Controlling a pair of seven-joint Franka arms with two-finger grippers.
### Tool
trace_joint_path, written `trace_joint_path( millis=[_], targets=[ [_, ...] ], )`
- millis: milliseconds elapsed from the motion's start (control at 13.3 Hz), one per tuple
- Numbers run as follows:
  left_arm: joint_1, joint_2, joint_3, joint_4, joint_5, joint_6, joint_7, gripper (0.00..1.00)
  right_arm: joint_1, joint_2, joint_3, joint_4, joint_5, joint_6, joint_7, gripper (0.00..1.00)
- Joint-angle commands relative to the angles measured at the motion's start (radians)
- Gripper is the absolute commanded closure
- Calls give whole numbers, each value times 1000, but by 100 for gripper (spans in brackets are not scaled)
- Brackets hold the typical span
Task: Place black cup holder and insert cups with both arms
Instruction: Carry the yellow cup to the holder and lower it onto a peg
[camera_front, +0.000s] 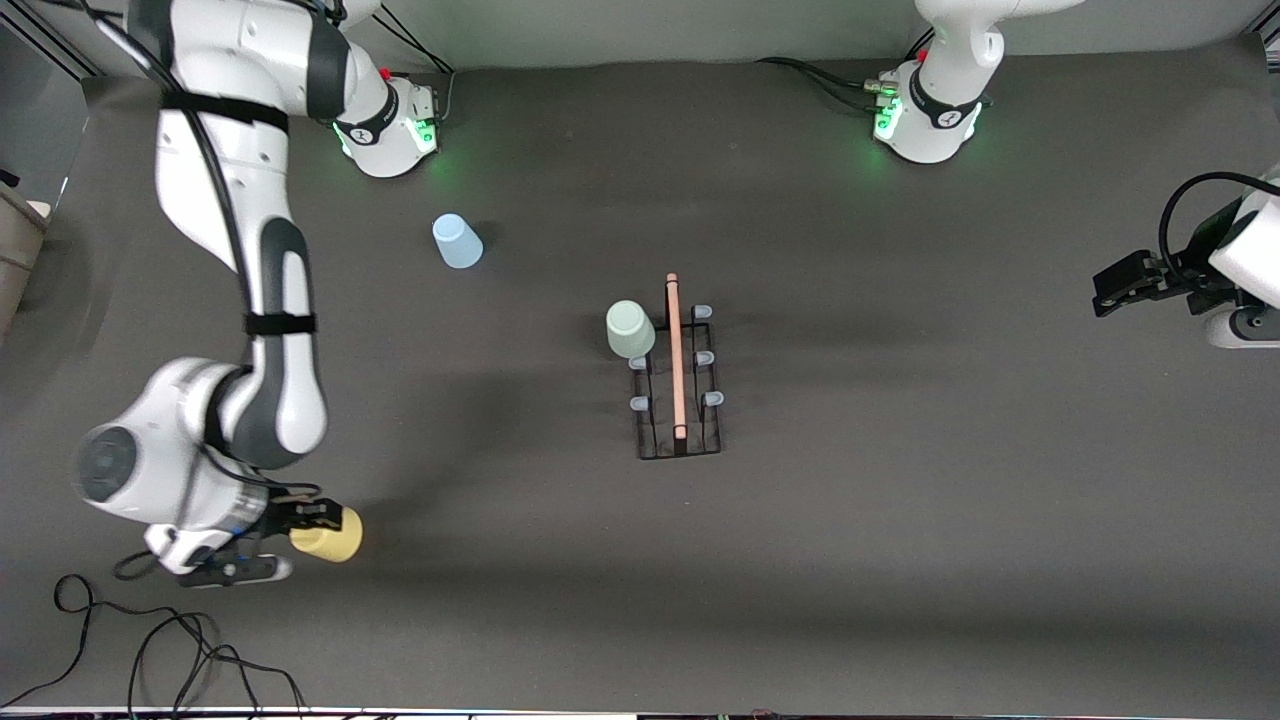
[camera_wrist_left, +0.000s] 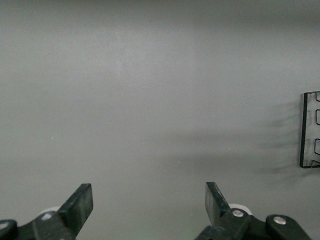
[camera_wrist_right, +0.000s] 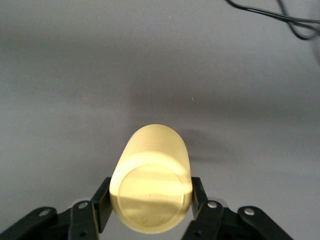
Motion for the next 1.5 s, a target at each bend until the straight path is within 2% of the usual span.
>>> trace_joint_path(
  millis=[0, 150, 300, 524, 674, 824, 899, 1049, 1423],
  targets=[
    [-4, -19, 9, -20, -5, 20, 18, 0, 40, -182, -26, -28, -121, -164, 114, 74],
    [-2, -17, 9, -20, -5, 21, 18, 0, 84, -284, -26, -22, -230, -259, 206, 76],
    [-2, -17, 9, -20, -5, 18, 17, 0, 156, -370, -25, -20, -311, -360, 381, 79],
    [-2, -20, 9, -15, -4, -5, 15, 0, 300, -401, -22, -2, -318, -410, 781, 80],
    [-4, -20, 9, -12, -4, -5, 14, 0, 407, -385, -14, 24, -311, -407, 1093, 82],
    [-2, -23, 9, -6, -4, -6, 17, 0, 484, -327, -11, 67, -298, -399, 1365, 94],
    [-4, -23, 9, -4, -5, -6, 14, 0, 507, -288, -2, 104, -293, -396, 1470, 96],
    [-4, -25, 9, -4, -4, -32, 14, 0, 512, -222, 55, 180, -256, -393, 1632, 97],
    [-2, -23, 9, -9, -4, -26, 14, 0, 494, -80, 179, 337, -255, -293, 1878, 99]
  ],
)
